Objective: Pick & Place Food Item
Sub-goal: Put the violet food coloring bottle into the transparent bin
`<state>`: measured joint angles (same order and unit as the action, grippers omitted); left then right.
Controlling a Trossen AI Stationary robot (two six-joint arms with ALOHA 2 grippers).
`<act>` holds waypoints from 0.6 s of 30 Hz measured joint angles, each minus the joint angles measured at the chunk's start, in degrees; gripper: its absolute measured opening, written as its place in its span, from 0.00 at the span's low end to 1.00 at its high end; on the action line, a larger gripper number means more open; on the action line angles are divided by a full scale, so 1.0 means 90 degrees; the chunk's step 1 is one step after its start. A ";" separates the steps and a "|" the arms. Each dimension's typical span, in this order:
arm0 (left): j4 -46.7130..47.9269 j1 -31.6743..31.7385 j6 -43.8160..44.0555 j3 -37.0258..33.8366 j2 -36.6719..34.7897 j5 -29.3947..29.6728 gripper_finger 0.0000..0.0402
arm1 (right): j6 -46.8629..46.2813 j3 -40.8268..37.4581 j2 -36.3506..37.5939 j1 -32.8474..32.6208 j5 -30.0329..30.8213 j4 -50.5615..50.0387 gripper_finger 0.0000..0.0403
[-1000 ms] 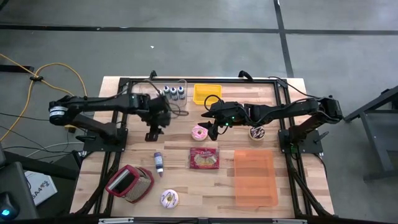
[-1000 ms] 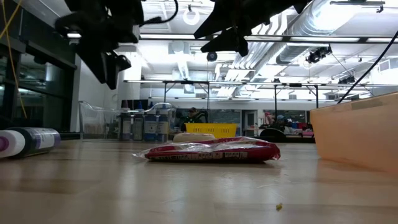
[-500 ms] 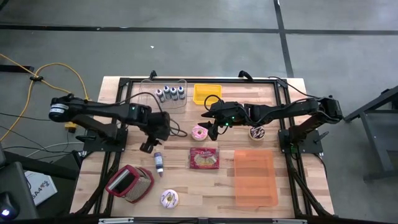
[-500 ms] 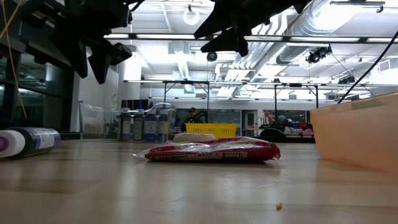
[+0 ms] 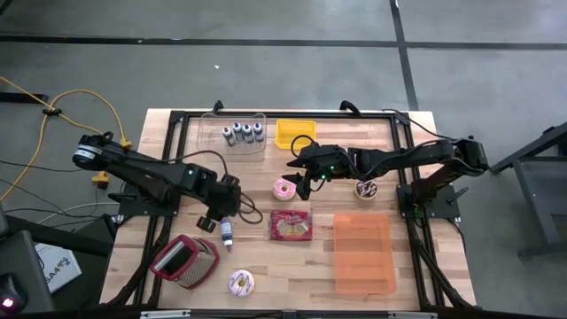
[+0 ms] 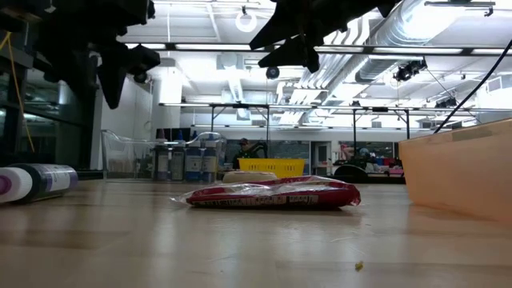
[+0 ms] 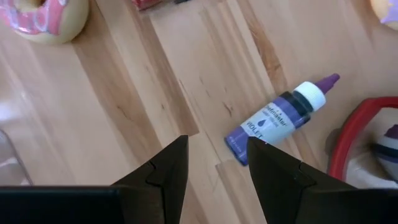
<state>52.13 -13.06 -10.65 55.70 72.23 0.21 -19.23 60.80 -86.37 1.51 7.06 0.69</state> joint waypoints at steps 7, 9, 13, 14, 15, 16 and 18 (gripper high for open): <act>-0.0055 -0.0348 0.0436 0.0000 0.0432 -0.0005 0.39 | 0.0000 0.0000 0.0000 -0.0001 -0.0001 0.0000 0.53; -0.0055 -0.0418 0.0535 0.0000 0.0512 -0.0005 0.39 | 0.0000 0.0000 0.0000 -0.0001 0.0000 0.0000 0.53; -0.0051 -0.0505 0.0536 0.0000 0.0551 -0.0004 0.39 | -0.0001 0.0000 0.0000 -0.0001 -0.0001 0.0000 0.53; -0.0052 -0.0518 0.0507 0.0000 0.0551 -0.0001 0.39 | -0.0001 0.0000 0.0000 0.0001 0.0001 0.0000 0.53; -0.0048 -0.0530 0.0476 0.0000 0.0551 0.0001 0.39 | -0.0001 0.0001 0.0000 -0.0001 0.0000 0.0000 0.53; -0.0036 -0.0534 0.0439 0.0000 0.0551 0.0002 0.39 | 0.0000 0.0000 0.0000 0.0001 -0.0001 0.0000 0.53; -0.0018 -0.0534 0.0417 0.0000 0.0551 0.0002 0.39 | 0.0000 0.0000 0.0000 0.0000 -0.0001 0.0000 0.53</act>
<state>51.96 -17.87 -6.90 55.70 77.19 0.23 -19.23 60.80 -86.37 1.51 7.05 0.69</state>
